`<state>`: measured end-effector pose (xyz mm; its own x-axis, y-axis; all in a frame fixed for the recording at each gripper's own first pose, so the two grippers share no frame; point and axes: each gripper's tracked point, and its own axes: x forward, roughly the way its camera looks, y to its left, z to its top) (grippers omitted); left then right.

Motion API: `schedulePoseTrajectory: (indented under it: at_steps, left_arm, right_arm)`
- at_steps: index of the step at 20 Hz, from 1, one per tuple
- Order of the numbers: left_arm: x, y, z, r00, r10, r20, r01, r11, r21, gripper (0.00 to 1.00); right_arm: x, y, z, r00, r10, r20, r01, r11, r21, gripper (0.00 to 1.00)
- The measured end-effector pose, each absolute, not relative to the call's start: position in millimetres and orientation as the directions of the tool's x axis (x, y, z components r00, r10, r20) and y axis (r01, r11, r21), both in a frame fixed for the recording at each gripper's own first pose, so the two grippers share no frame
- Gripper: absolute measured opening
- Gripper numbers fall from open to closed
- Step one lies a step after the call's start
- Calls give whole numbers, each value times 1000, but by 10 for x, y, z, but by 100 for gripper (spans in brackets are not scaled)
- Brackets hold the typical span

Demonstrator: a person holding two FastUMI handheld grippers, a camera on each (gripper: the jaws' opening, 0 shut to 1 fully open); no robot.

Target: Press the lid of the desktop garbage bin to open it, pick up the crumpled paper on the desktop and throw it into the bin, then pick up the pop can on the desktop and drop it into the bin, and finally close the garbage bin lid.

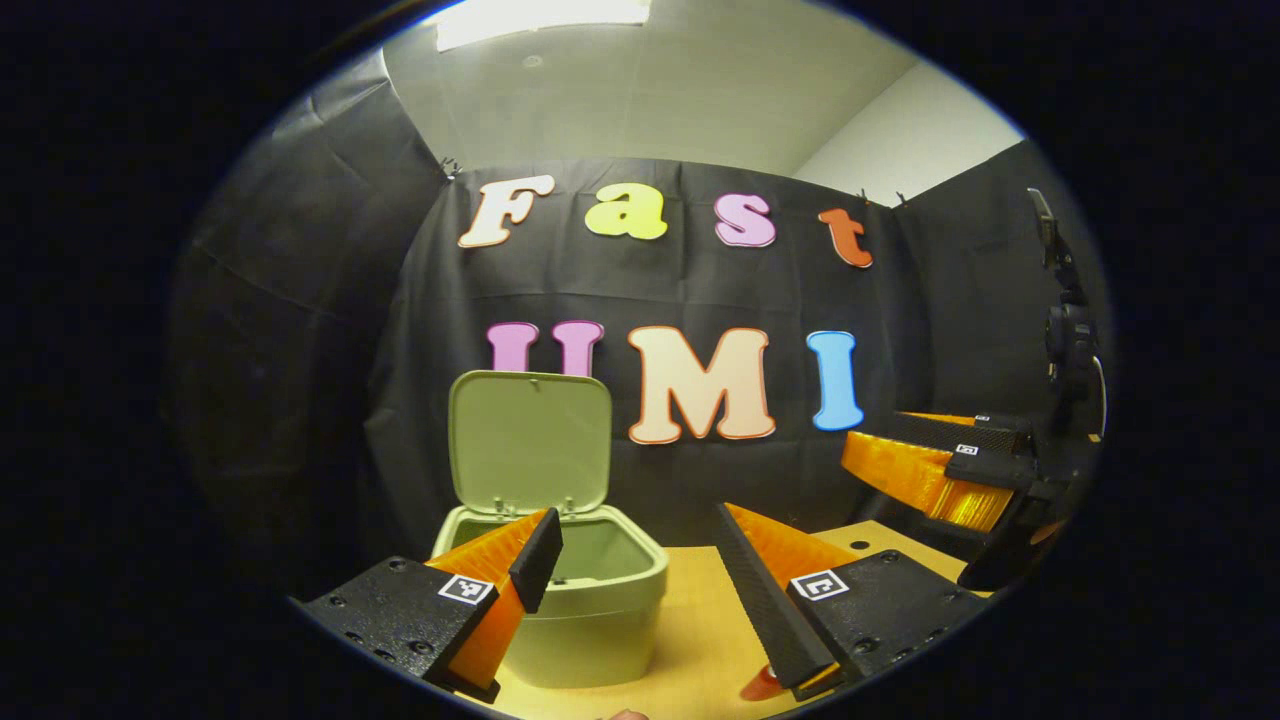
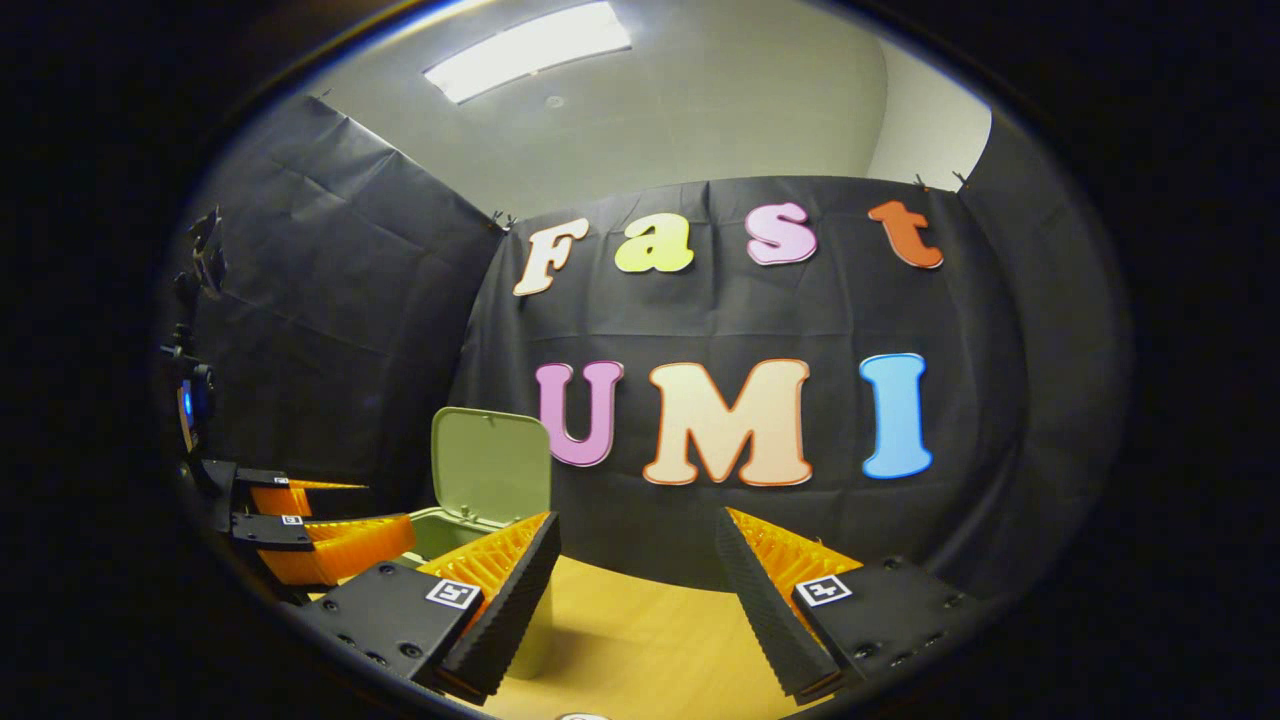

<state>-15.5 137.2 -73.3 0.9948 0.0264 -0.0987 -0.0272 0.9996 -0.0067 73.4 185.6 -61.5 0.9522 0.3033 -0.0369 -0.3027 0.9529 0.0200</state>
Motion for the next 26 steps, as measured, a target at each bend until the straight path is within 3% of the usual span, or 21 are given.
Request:
schedulePoseTrajectory:
  at_steps: [6,12,19,26]
  left_arm:
    - [-129,684,-1175,982,-62,-177,56,998,-37,92]
    - [-247,345,-1921,951,-63,-302,52,998,-45,92]
    - [-396,272,-2744,901,-2,-434,-34,997,-75,92]
    - [-448,115,-3176,873,10,-488,-53,996,-75,92]
  right_arm:
    - [491,719,-568,986,155,-58,-155,988,3,98]
    - [230,-195,-676,992,36,-123,-40,999,-27,98]
    - [-116,-633,-894,977,27,-211,-35,999,-33,98]
    - [-261,-953,-1151,962,1,-274,-18,998,-59,98]
